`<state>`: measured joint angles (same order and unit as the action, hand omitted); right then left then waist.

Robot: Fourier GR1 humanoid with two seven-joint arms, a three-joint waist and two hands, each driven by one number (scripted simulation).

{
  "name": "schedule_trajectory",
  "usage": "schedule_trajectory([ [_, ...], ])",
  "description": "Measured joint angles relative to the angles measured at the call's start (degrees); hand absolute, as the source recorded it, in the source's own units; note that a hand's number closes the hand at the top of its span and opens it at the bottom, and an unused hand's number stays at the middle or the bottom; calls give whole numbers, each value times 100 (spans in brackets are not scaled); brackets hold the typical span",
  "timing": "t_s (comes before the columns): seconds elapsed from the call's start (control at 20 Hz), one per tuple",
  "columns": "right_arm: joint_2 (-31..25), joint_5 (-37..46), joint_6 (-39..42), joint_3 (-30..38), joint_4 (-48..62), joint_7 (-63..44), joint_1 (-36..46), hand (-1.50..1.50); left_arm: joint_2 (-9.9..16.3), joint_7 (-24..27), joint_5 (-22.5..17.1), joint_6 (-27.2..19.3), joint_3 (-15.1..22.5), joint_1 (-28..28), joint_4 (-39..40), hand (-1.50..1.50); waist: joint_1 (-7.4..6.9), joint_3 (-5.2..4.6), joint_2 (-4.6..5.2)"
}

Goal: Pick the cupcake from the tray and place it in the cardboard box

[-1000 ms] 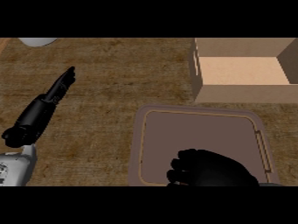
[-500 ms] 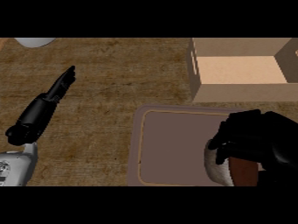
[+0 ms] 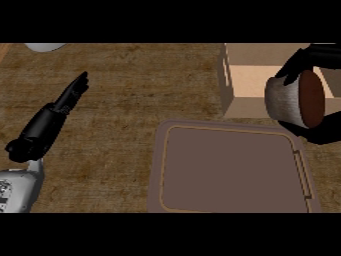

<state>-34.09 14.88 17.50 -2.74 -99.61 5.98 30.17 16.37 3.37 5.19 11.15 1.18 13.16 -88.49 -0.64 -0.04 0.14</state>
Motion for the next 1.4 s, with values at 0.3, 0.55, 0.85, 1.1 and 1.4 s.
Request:
schedule_trajectory([
  [0.3, -203, 660, 8, 45, 1798, 594, 1007, 150, -58, 48, 48, 35, 3, 50, 87, 0, -73, 2, 25],
  [0.55, -507, 1282, 397, -351, 3182, 1061, 1550, 150, -127, 33, 89, 51, 82, 133, 49, 0, -181, 3, 62],
  [0.85, -701, 1938, 777, -821, 4688, 1927, 2171, 150, -81, 156, 80, 139, 21, 129, 143, 0, -211, 4, 77],
  [1.1, -818, 2547, 852, -1219, 5850, 2721, 2505, -150, -159, 72, 107, 116, 44, 240, 152, 0, -241, 9, 96],
  [1.4, -731, 2610, 730, -1335, 6714, 3659, 2880, -150, -208, 146, 207, 58, 70, 179, 174, 0, -254, 13, 101],
])
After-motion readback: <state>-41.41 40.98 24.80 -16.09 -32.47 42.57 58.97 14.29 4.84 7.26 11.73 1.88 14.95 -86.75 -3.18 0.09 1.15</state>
